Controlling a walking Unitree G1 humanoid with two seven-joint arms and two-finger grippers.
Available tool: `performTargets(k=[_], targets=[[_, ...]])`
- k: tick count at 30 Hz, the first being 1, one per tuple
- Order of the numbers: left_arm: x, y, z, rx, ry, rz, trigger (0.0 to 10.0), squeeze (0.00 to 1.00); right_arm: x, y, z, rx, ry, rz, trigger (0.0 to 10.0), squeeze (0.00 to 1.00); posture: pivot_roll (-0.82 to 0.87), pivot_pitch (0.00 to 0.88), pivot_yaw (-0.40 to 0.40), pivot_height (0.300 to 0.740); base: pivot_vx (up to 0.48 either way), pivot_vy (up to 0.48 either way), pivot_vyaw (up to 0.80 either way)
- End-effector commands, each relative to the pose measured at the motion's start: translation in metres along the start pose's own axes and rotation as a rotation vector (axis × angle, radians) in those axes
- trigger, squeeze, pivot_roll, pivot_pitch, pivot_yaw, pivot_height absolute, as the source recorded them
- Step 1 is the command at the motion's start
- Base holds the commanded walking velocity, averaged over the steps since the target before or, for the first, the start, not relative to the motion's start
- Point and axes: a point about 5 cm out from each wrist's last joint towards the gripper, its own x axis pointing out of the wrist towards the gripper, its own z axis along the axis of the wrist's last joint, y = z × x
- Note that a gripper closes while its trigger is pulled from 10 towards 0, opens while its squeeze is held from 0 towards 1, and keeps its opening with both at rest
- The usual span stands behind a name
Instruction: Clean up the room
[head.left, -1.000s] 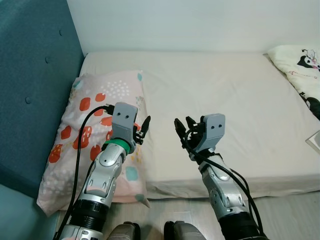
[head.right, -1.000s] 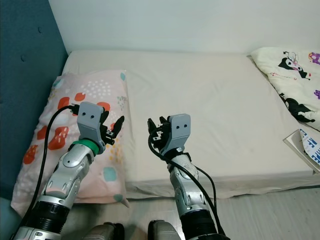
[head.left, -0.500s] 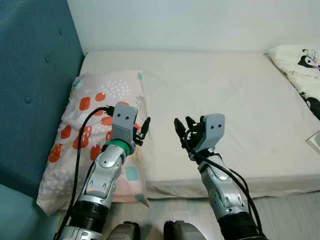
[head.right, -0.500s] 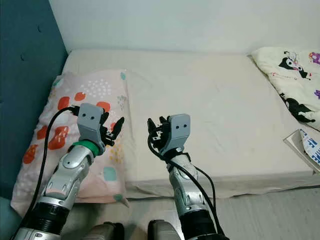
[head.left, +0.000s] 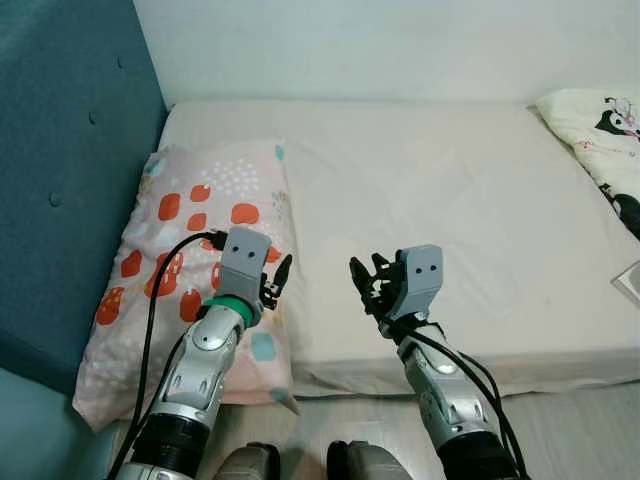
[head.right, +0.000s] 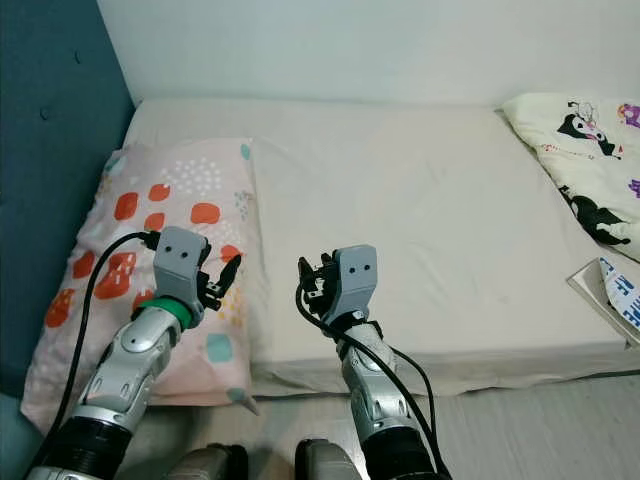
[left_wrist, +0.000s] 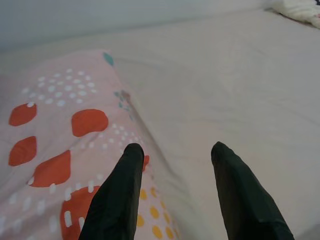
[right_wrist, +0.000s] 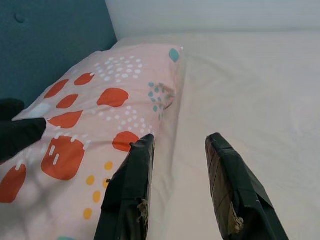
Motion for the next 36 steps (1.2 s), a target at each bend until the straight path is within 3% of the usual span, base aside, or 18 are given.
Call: performTargets(k=[1, 12, 25, 36], targets=[[-0.002, -0.003, -0.007, -0.005, 0.02, -0.008, 10.0, 0.0, -0.003, -0.003, -0.005, 0.006, 0.018, -0.015, 10.0, 0.0, -0.03, 0.004, -0.009, 0.74, 0.0, 0.0, 0.0], [0.006, -0.005, 0.005, -0.007, -0.02, -0.014, 10.0, 0.0, 0.004, -0.004, -0.001, -0.01, -0.004, -0.01, 10.0, 0.0, -0.04, 0.0, -0.011, 0.74, 0.0, 0.0, 0.0], [0.004, -0.009, 0.0, -0.047, -0.004, -0.023, 10.0, 0.0, 0.002, -0.003, -0.007, 0.009, 0.008, -0.01, 10.0, 0.0, -0.04, 0.006, -0.008, 0.74, 0.0, 0.0, 0.0], [0.005, -0.006, -0.003, -0.082, 0.024, 0.0, 10.0, 0.0, -0.002, -0.006, -0.014, 0.02, 0.038, -0.021, 10.0, 0.0, -0.04, 0.009, -0.005, 0.74, 0.0, 0.0, -0.74]])
